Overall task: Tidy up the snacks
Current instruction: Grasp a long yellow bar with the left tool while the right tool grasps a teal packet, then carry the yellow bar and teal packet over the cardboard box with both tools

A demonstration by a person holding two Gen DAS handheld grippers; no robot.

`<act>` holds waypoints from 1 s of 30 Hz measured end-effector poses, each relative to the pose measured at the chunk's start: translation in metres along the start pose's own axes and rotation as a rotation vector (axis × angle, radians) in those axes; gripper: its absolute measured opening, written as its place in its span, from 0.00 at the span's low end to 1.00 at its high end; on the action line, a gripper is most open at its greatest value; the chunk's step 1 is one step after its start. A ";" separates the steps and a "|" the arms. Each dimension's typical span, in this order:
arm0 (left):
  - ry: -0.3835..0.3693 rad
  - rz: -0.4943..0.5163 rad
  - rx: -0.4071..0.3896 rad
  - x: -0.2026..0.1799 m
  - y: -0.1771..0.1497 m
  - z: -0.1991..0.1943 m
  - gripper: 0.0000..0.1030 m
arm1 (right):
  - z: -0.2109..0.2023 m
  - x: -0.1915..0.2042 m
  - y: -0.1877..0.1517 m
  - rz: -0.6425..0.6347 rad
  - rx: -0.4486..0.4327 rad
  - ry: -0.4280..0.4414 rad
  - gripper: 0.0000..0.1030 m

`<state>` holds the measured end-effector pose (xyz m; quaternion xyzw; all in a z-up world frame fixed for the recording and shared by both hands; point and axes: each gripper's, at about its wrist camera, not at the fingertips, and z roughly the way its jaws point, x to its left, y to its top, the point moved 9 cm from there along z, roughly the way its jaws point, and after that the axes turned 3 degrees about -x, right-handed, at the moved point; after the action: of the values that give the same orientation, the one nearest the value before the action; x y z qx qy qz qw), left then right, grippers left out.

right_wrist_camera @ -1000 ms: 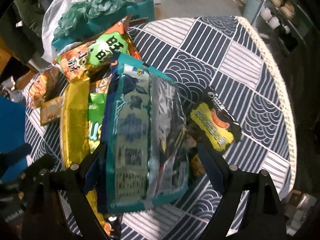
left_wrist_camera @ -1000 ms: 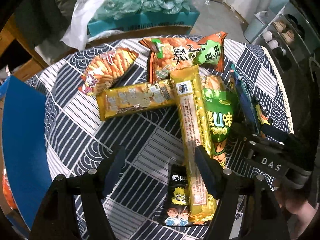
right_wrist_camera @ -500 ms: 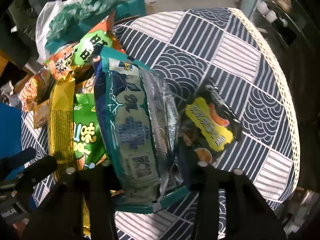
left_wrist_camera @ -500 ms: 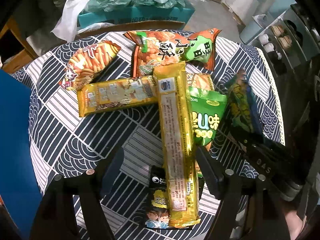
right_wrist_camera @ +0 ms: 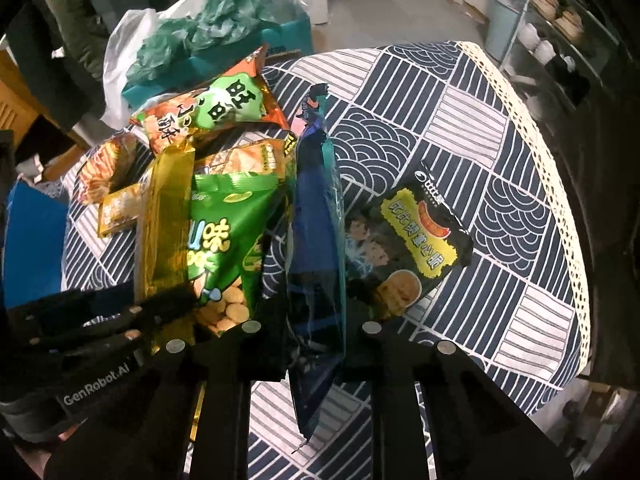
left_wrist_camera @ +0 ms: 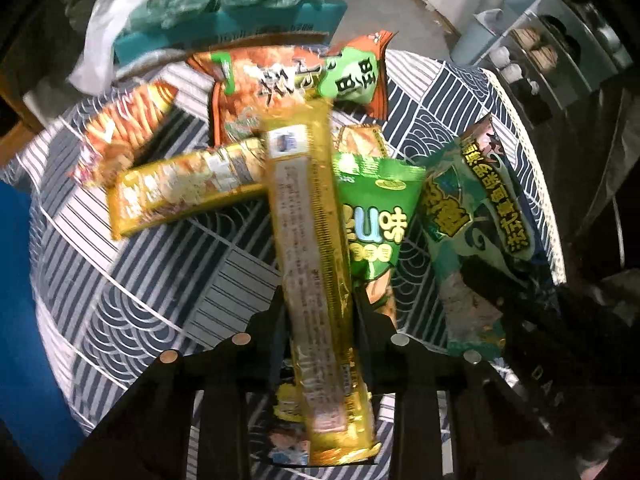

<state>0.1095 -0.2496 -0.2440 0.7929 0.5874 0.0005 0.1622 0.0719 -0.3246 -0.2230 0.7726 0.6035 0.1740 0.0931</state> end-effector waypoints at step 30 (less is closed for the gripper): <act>0.044 0.027 -0.202 0.038 -0.008 -0.111 0.28 | -0.069 0.046 0.005 -0.073 -0.156 0.024 0.14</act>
<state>0.0931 -0.1833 -0.1478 0.7802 0.5771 0.0792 0.2282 0.0600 -0.2865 -0.1504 0.7384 0.6168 0.2260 0.1521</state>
